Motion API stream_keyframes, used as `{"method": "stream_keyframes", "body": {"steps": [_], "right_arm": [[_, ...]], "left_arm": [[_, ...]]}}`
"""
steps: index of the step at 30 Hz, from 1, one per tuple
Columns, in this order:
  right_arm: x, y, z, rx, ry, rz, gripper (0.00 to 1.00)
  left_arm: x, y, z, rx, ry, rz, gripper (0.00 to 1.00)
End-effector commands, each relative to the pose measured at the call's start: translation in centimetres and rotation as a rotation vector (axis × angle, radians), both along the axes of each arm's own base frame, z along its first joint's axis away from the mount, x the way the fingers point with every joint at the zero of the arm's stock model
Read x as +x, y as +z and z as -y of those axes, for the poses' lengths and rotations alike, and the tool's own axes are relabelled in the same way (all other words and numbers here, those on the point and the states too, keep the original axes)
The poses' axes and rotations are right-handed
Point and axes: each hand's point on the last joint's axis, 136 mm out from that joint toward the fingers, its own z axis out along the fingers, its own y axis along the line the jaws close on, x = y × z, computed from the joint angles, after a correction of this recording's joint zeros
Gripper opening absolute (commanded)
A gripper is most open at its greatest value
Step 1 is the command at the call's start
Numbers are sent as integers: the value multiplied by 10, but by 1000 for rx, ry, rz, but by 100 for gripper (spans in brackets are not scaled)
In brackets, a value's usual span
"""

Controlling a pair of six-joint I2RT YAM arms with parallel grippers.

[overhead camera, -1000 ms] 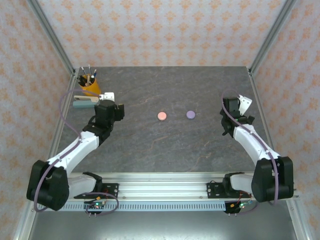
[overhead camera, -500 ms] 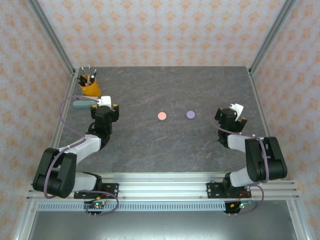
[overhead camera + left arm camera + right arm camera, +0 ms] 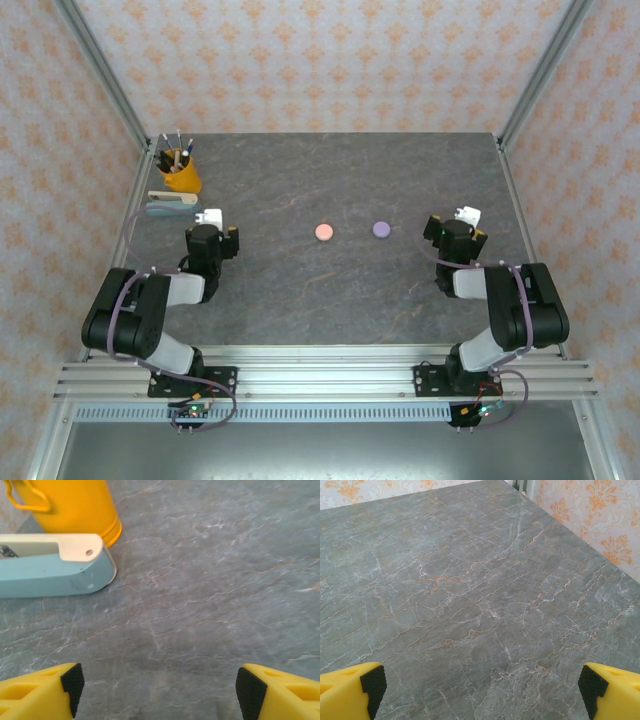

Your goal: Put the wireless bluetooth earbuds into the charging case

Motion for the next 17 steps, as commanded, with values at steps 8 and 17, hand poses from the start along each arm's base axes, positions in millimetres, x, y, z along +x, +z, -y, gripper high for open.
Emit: {"method": "stream_keyframes", "body": {"steps": [8,17], "right_arm": [[4,10,-1,-2,15,43,99],[6,10,-3,3,32,42,100]], "left_arm": [[16,26,-6,-56,20,97,100],[16,27,-6,-53,19,101,100]]}}
